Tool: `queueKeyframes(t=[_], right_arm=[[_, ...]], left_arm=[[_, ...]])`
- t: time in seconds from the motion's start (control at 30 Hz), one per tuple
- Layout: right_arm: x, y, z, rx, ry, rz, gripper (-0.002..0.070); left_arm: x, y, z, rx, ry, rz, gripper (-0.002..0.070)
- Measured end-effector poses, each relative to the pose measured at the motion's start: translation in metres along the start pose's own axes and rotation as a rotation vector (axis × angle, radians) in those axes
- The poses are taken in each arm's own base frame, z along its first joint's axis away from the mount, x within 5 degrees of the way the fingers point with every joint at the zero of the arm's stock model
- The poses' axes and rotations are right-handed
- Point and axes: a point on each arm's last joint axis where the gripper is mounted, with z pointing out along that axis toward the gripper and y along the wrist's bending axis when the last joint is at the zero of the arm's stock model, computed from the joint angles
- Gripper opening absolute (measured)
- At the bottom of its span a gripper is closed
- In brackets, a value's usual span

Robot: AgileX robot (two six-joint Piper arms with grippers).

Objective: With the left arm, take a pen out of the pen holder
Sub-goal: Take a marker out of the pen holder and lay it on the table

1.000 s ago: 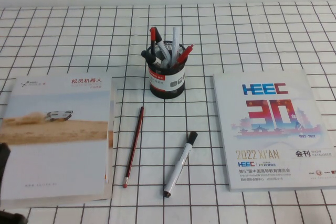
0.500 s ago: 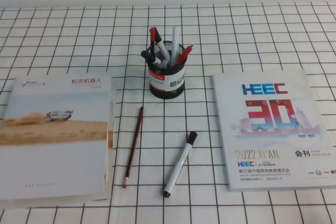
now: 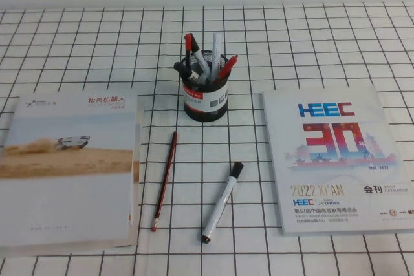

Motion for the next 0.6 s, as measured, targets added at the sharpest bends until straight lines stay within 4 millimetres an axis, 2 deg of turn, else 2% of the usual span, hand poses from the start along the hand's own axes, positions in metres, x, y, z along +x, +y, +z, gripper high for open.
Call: queueKeyframes(t=[0.6], right_arm=[[0.0, 0.0, 0.0, 0.0, 0.0, 0.0, -0.0015]], left_arm=[[0.0029, -0.0001, 0.0, 0.001, 0.032, -0.002, -0.0003]])
